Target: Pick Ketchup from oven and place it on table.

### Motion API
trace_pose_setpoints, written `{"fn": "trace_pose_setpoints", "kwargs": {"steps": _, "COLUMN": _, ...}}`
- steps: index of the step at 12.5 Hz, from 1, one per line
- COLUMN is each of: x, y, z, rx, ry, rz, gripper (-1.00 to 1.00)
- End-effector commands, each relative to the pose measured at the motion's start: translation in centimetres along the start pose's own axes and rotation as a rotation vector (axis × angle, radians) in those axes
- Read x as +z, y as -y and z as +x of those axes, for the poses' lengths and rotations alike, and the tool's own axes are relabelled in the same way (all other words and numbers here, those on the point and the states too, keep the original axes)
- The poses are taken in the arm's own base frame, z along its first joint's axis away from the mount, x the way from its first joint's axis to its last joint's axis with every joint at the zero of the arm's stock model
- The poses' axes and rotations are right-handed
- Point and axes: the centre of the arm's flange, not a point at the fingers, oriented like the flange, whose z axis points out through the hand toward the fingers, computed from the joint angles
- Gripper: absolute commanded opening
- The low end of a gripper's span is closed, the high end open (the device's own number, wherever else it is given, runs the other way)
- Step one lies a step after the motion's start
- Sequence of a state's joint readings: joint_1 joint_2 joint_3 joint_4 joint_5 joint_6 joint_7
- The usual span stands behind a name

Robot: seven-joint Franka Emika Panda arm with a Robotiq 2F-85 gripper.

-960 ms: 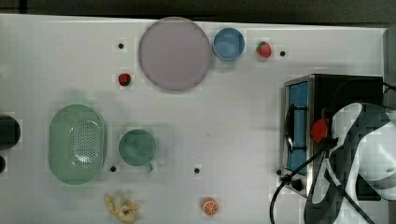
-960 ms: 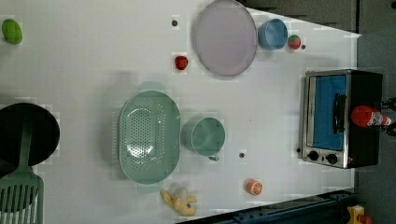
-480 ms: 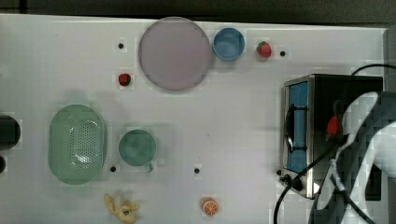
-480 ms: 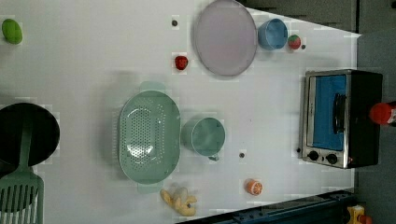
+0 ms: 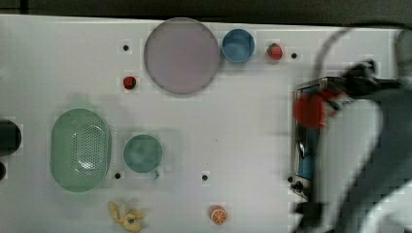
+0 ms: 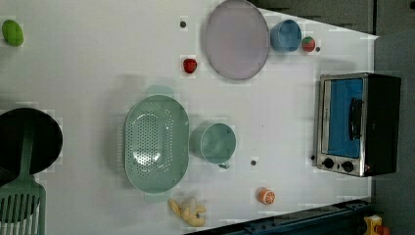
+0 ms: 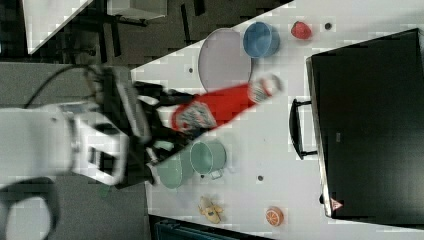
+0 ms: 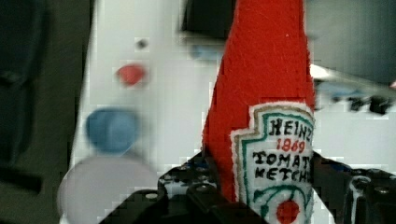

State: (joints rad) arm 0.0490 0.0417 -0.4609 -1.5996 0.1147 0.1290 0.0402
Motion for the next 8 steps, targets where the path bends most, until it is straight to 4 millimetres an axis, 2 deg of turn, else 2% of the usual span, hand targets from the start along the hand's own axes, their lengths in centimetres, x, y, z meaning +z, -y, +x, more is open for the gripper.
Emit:
{"fn": "trace_pose_setpoints", "kwargs": {"steps": 1, "x": 3.8, "y": 6.6, "z": -9.6, "rx": -0.193, "ry": 0.056, "rz": -0.066, "gripper": 0.21}}
{"fn": "trace_pose_setpoints", "kwargs": {"steps": 4, "x": 7.3, "y": 8.6, "z": -15.1, "rx": -0.294, "ry": 0.095, "rz": -0.109, "gripper": 0.21}}
{"fn": "trace_pose_setpoints", "kwargs": {"steps": 5, "x": 10.0, "y": 8.5, "z": -16.1, "rx": -0.320, "ry": 0.079, "rz": -0.140, "gripper": 0.21}}
{"fn": "trace_pose_setpoints", "kwargs": {"steps": 6, "x": 11.8, "y": 8.3, "z": -16.4, "rx": -0.336, "ry": 0.064, "rz": -0.161, "gripper": 0.21}}
{"fn": "trace_pose_setpoints", "kwargs": {"steps": 7, "x": 16.3, "y": 7.3, "z": -17.2, "rx": -0.350, "ry": 0.063, "rz": -0.186, "gripper": 0.21}}
{"fn": "trace_pose_setpoints", "kwargs": {"steps": 8, "x": 19.2, "y": 6.4, "z": -17.4, "rx": -0.349, "ry": 0.071, "rz": -0.204, "gripper": 0.21}}
